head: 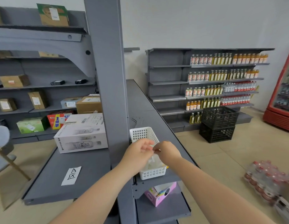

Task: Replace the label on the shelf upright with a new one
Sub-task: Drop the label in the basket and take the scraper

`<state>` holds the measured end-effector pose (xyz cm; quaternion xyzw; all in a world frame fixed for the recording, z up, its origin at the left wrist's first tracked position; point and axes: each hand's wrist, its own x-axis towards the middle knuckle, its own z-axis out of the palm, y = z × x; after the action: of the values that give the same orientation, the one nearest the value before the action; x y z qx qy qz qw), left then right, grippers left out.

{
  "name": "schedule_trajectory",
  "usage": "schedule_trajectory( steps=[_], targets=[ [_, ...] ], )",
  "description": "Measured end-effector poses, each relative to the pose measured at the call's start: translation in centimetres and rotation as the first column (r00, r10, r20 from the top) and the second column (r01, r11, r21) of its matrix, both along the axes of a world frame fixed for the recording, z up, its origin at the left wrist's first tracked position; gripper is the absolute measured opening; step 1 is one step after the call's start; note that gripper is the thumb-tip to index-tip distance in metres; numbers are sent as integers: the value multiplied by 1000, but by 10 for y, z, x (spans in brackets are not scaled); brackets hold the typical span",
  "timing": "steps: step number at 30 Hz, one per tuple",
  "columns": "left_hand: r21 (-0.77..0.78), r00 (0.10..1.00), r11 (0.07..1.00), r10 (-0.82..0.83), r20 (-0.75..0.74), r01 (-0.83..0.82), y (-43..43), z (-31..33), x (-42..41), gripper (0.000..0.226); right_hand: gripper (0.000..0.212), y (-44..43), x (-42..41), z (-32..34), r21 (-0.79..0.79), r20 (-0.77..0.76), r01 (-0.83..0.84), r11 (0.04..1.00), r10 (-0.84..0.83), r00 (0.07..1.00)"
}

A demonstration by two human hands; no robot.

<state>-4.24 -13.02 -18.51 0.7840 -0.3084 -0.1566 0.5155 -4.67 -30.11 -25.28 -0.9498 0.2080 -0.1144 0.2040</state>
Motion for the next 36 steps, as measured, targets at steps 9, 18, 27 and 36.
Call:
schedule_trajectory(
  steps=[9,18,27,36],
  targets=[
    [-3,998,1000,6,-57,-6,-7,-6,-3,30,31,-11,-10,1,126,202,-8,992,-18,979],
    [21,997,999,-29,-73,31,-5,-13,-6,32,69,-68,-54,-49,51,-385,-107,993,118,916],
    [9,999,1000,-17,-38,17,-7,-9,-7,31,25,-69,-96,-81,-338,-156,-207,918,163,974],
    [-84,999,996,-21,49,25,8,25,-16,30,8,-64,-101,-38,-159,235,138,978,-98,967]
  ],
)
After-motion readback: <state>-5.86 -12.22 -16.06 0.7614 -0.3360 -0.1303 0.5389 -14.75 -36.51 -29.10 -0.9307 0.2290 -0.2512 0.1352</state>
